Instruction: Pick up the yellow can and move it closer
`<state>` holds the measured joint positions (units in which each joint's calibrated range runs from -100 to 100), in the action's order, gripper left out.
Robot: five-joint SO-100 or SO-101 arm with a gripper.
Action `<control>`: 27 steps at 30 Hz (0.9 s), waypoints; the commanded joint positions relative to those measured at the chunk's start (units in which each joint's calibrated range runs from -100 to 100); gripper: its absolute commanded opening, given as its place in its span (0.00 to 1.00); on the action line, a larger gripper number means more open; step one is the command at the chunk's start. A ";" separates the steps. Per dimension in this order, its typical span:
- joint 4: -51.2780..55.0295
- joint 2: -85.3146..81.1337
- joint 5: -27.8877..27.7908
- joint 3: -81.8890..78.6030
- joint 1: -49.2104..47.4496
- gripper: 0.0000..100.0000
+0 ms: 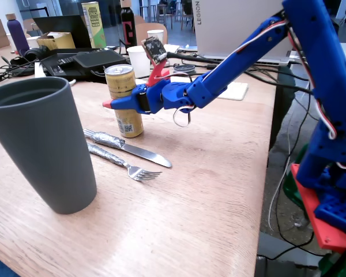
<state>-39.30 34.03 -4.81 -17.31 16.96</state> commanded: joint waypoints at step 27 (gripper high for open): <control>19.76 -78.62 0.10 -59.09 -13.40 0.19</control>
<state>-23.56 -36.19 -4.96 -77.55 3.99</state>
